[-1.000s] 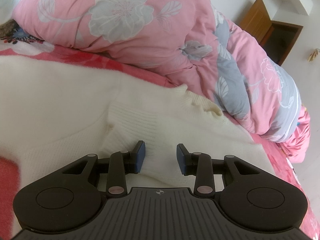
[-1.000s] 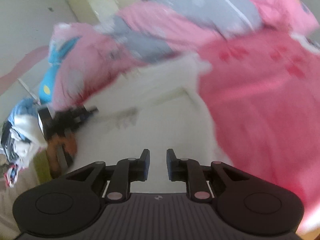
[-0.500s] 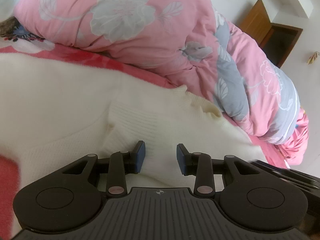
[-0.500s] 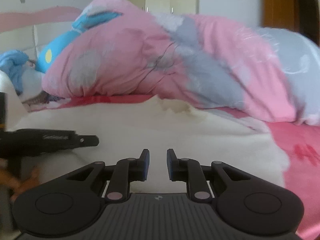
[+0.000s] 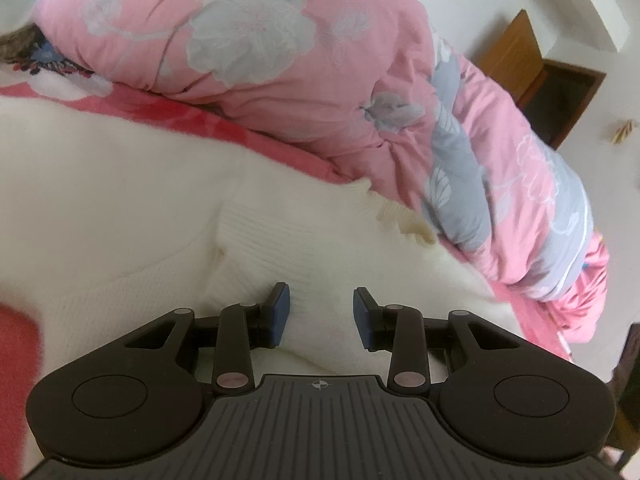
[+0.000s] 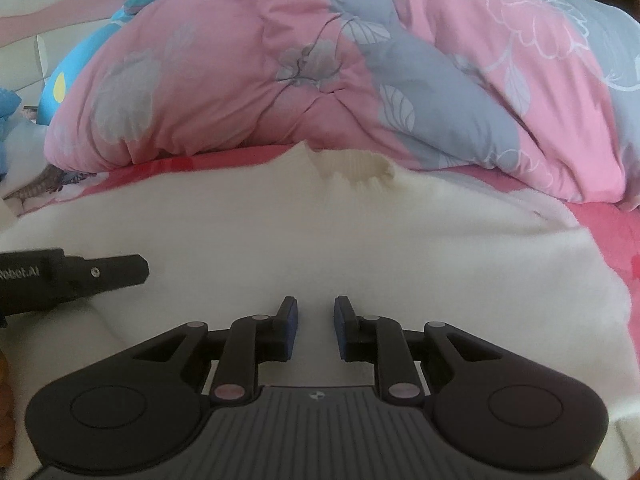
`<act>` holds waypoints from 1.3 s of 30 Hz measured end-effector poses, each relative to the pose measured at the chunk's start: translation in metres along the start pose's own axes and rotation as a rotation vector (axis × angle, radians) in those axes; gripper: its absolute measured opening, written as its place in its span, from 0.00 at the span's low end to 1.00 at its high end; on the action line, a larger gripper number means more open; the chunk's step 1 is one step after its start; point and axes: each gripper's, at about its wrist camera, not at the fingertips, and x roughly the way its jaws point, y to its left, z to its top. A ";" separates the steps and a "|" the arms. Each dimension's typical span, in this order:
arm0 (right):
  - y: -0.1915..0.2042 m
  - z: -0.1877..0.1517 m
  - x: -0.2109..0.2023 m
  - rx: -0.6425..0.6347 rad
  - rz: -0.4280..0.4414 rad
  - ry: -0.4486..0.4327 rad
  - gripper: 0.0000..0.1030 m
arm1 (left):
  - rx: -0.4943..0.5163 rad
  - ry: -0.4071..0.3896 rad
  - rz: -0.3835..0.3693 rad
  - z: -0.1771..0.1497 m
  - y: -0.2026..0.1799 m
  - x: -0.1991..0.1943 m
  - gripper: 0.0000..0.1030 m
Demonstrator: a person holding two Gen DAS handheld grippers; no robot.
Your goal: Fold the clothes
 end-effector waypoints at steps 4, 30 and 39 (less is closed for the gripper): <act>-0.001 -0.001 0.001 0.006 0.004 -0.004 0.21 | 0.043 -0.063 0.036 0.008 -0.014 -0.025 0.37; -0.003 -0.003 0.002 0.016 0.007 -0.002 0.21 | -0.173 -0.766 0.766 0.105 0.084 -0.227 0.37; -0.002 -0.003 0.002 0.016 0.004 0.001 0.21 | -0.191 -0.747 0.786 0.122 0.106 -0.223 0.31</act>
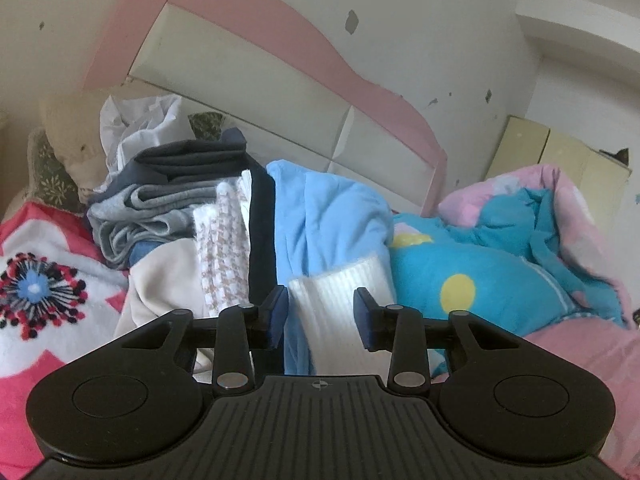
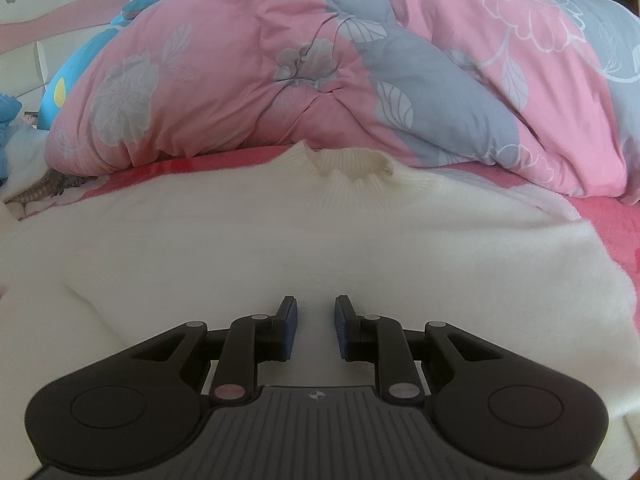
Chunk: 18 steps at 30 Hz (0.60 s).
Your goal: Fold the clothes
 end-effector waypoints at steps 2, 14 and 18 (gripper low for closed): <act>0.001 0.000 0.000 -0.002 -0.002 0.000 0.21 | 0.004 -0.006 -0.006 0.001 0.000 0.002 0.29; 0.001 0.000 -0.001 -0.005 -0.005 0.000 0.21 | 0.064 -0.055 -0.039 -0.002 -0.016 -0.006 0.04; 0.001 0.000 -0.001 -0.003 -0.004 0.001 0.21 | 0.111 -0.104 -0.143 -0.007 -0.038 -0.029 0.04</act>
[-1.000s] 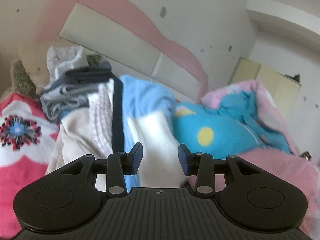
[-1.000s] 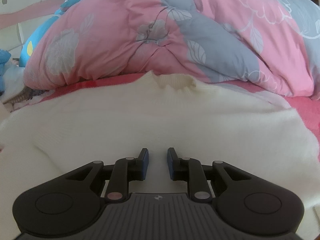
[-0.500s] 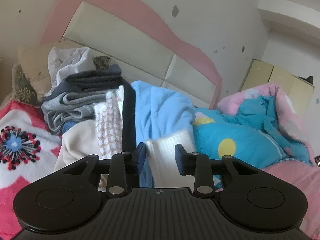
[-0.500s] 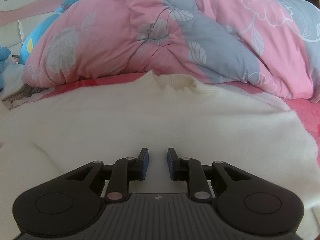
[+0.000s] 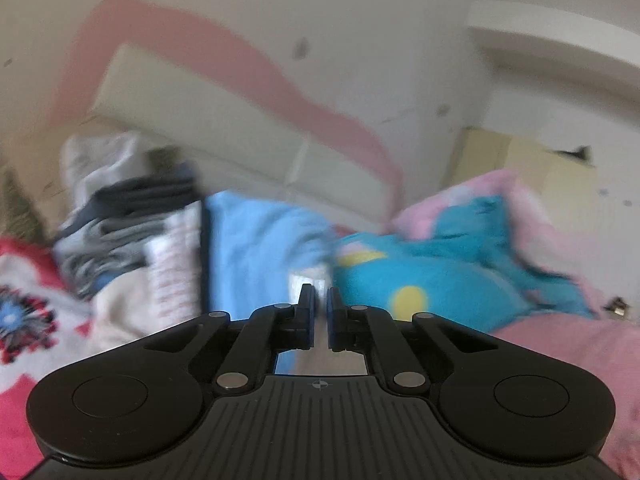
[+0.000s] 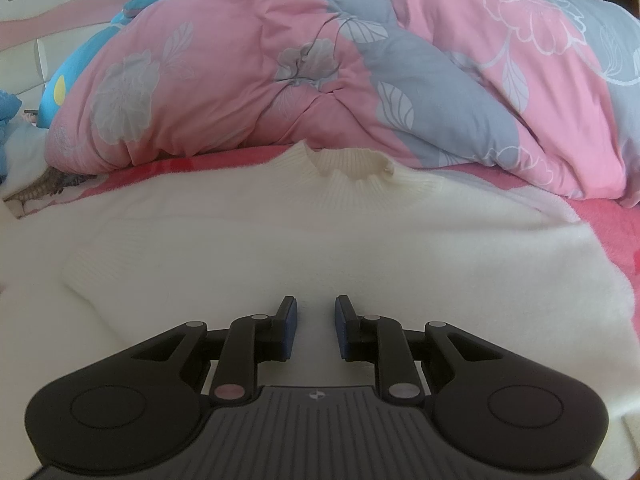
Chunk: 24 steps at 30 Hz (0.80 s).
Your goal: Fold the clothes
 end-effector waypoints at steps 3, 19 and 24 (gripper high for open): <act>0.000 0.000 0.000 0.002 0.002 0.000 0.21 | 0.078 -0.022 -0.130 -0.007 -0.036 -0.020 0.04; -0.007 0.001 0.000 0.041 0.030 0.000 0.21 | 0.381 0.383 -0.606 -0.165 -0.175 -0.074 0.04; -0.009 0.001 0.000 0.054 0.040 0.000 0.22 | 0.346 0.528 -0.667 -0.167 -0.165 -0.064 0.13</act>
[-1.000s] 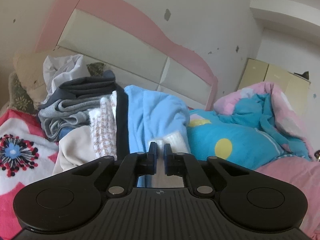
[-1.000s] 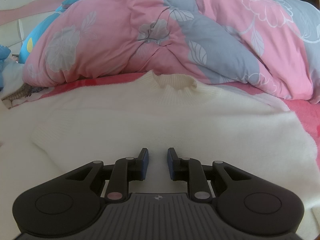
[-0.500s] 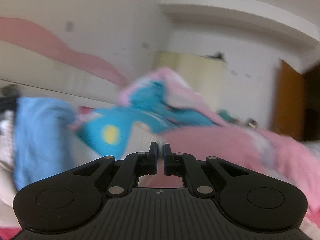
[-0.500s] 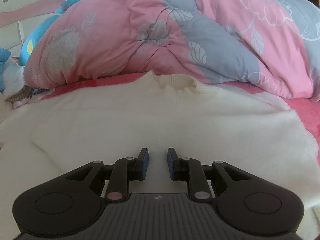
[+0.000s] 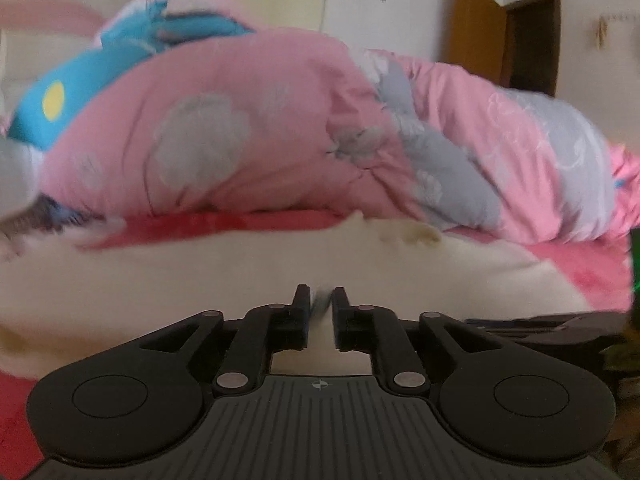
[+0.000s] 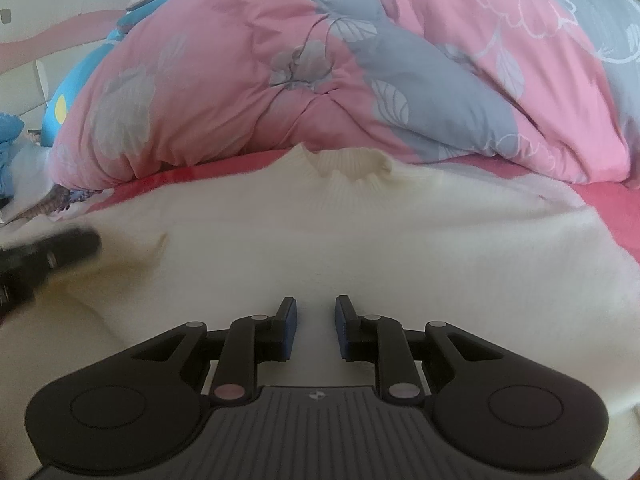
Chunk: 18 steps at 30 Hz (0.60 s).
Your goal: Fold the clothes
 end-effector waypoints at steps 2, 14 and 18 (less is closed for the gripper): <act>0.000 0.000 0.000 0.001 0.001 0.000 0.22 | -0.009 -0.004 -0.002 -0.001 0.005 -0.007 0.14; -0.016 0.012 -0.007 0.124 0.084 0.067 0.31 | -0.074 0.051 -0.077 -0.022 0.029 -0.018 0.15; -0.019 0.021 -0.028 0.241 0.230 0.104 0.38 | -0.111 0.063 -0.095 -0.024 0.035 -0.016 0.15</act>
